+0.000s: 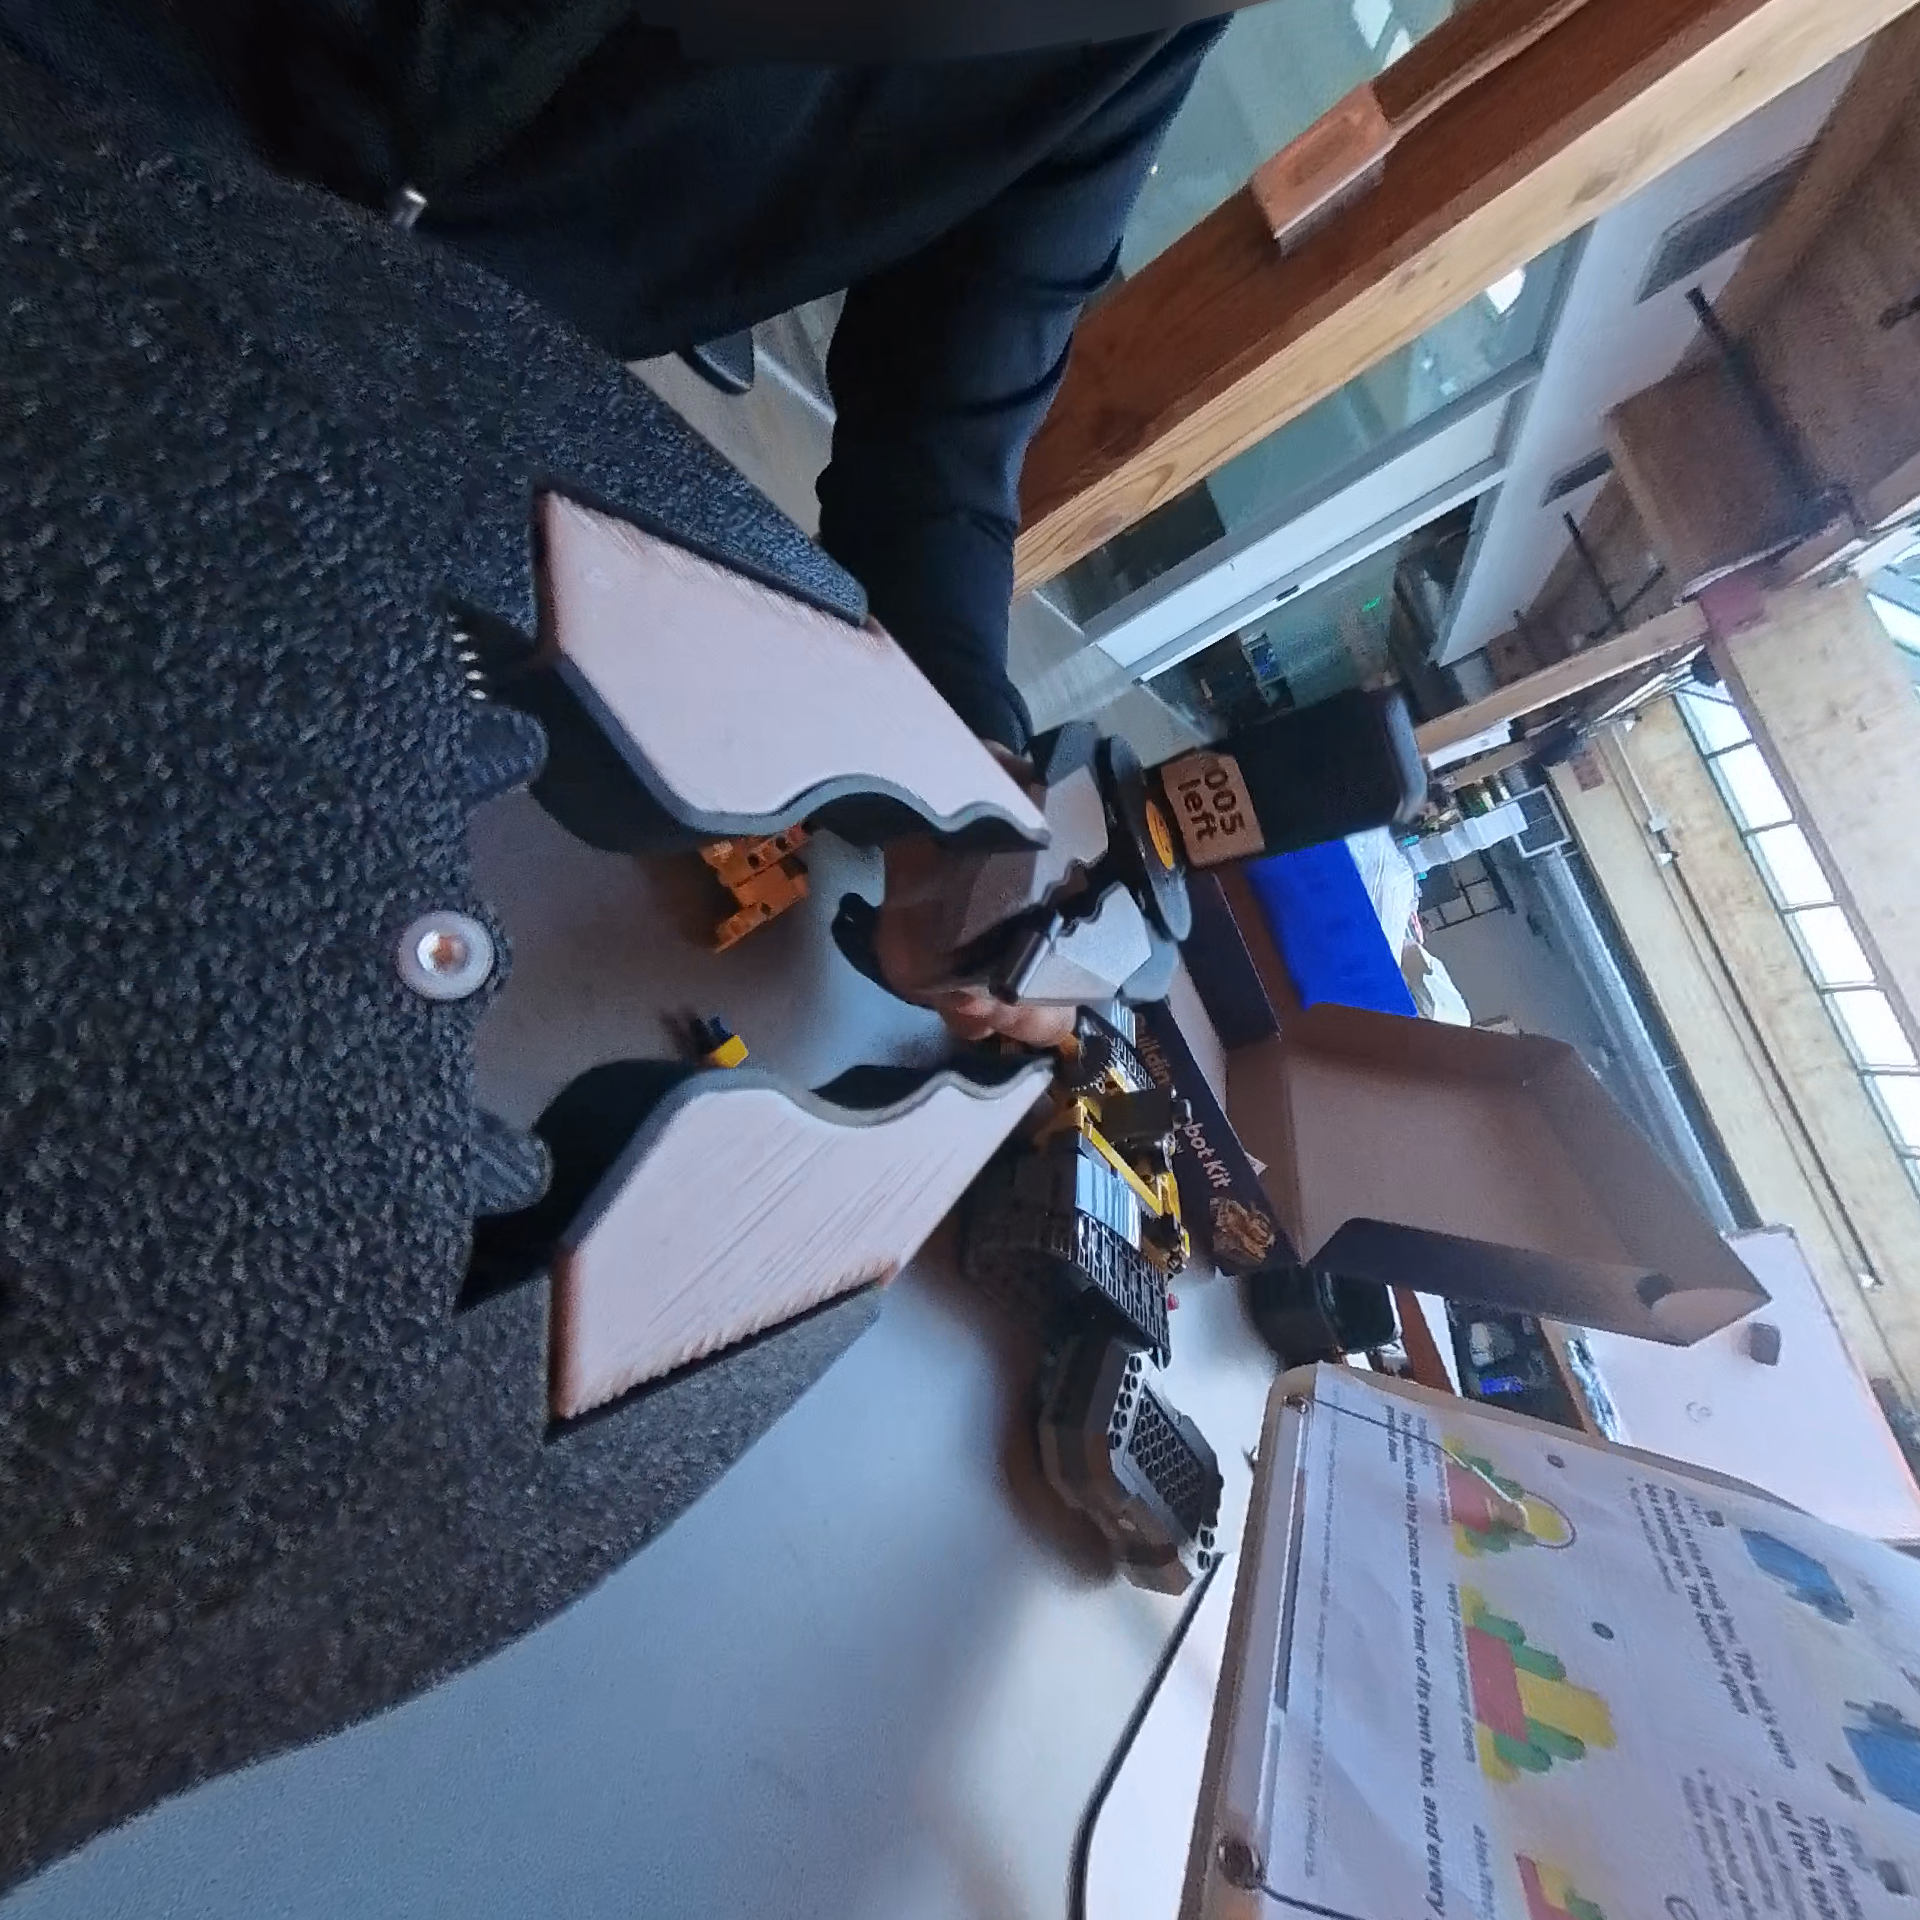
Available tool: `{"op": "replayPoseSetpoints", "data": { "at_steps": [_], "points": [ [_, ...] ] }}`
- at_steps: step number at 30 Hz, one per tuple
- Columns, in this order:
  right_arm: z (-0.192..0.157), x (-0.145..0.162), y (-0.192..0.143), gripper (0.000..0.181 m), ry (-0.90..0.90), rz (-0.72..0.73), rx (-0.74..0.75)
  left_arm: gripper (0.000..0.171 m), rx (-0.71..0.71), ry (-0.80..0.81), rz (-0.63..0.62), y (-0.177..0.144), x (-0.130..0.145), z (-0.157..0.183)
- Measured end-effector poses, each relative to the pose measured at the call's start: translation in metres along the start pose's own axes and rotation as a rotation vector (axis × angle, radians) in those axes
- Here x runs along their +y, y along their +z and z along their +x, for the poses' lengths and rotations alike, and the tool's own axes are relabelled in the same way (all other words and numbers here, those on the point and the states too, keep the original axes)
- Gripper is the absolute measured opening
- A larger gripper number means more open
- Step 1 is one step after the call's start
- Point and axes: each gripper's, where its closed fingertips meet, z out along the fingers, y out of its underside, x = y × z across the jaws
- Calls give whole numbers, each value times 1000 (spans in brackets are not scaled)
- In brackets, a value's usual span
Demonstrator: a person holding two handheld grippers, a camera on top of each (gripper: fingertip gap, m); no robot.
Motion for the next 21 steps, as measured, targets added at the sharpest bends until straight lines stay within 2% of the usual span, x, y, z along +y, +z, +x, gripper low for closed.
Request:
{"op": "replayPoseSetpoints", "data": {
  "at_steps": [2, 4, 6, 9, 11, 13, 17, 21],
  "points": [
    [-2, 3, 1, 36, -54, -21, 11, 1, 45, -78, -2, 0, 3, 1],
    [5, 11, 2, 29, -163, -92, 89, 1, 96, -161, -38, 0, 9, 4],
    [13, 20, 0, 21, -344, -188, 200, 1, 88, -225, -55, 0, 12, 0],
    [25, 31, -2, 19, -635, -330, 355, 1, 72, -258, -85, -2, 16, -4],
    [24, 35, 1, 20, -735, -370, 385, 1, 80, -277, -131, -2, 24, -2],
    [19, 43, 4, 7, -753, -395, 342, 1, 91, -302, -162, -1, 30, 0],
    [8, 57, 3, 8, -620, -420, 190, 1, 202, -344, -237, -4, 39, 15],
    [-9, 61, 1, 7, -487, -409, 55, 1, 288, -294, -254, -7, 38, 31]
  ]
}}
